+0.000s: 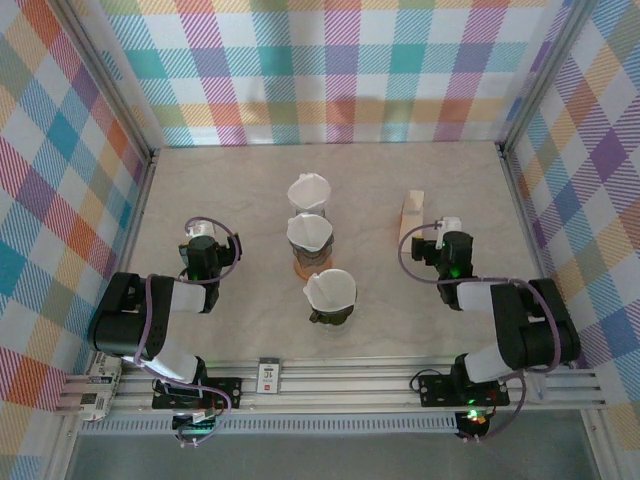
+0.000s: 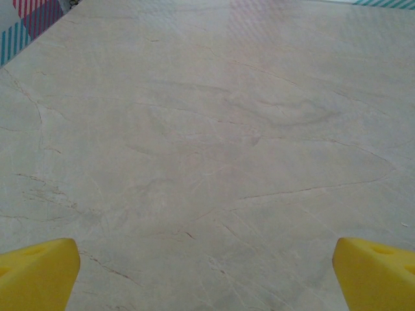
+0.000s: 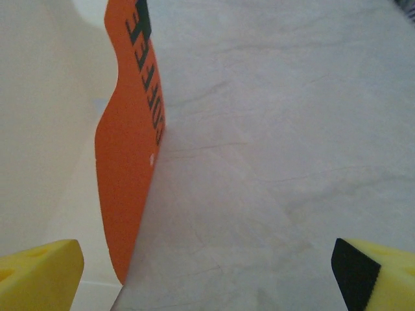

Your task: Place the coffee filter in the dripper

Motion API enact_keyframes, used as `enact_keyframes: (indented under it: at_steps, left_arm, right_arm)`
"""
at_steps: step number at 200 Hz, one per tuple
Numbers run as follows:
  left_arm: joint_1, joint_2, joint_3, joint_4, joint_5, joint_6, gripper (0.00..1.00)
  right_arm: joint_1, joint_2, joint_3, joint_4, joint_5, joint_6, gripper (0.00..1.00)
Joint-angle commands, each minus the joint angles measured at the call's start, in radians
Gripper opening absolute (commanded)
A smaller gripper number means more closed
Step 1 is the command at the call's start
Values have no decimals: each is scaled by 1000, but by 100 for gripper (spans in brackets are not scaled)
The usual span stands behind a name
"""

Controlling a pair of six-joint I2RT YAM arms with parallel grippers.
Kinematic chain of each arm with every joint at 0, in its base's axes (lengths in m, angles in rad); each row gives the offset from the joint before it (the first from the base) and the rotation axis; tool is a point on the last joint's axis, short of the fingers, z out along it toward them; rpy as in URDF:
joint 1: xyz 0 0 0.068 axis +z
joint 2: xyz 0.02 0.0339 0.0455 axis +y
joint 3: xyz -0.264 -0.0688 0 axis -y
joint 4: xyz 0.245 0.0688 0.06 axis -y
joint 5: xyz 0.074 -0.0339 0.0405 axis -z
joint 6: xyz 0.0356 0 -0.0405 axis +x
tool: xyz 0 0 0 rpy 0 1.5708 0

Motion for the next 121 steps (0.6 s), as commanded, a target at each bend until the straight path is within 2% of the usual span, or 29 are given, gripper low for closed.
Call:
enact_keyframes:
  at_steps: [1,17,26,30,38,47,57,121]
  left_arm:
    - [0,5,18,17,-10,10,100]
    - [0,6,18,17,-10,10,100]
    - [0,5,19,16,-10,10,100]
    - [0,5,18,17,-10,10,100]
    - [0,5,18,17,-11,10,100]
    - [-1,5,18,17,-10,11,100]
    - [-1,6,18,16,-10,10,100]
    - [1,5,18,17,-10,11,100]
  right_arm:
    - [-50,15,56,65,-119,6,99]
    - [-103,26,52,63,-211,39,99]
    - [-113,58,5,178,-242,32,99]
    - [-112,65,-15,240,-240,30,99]
    - [-111,37,-12,182,-233,33,99]
    - [-110,59,-25,246,-227,37,99]
    - [-111,44,-2,171,-206,48,99]
    - [-103,48,-1,179,-186,44,99]
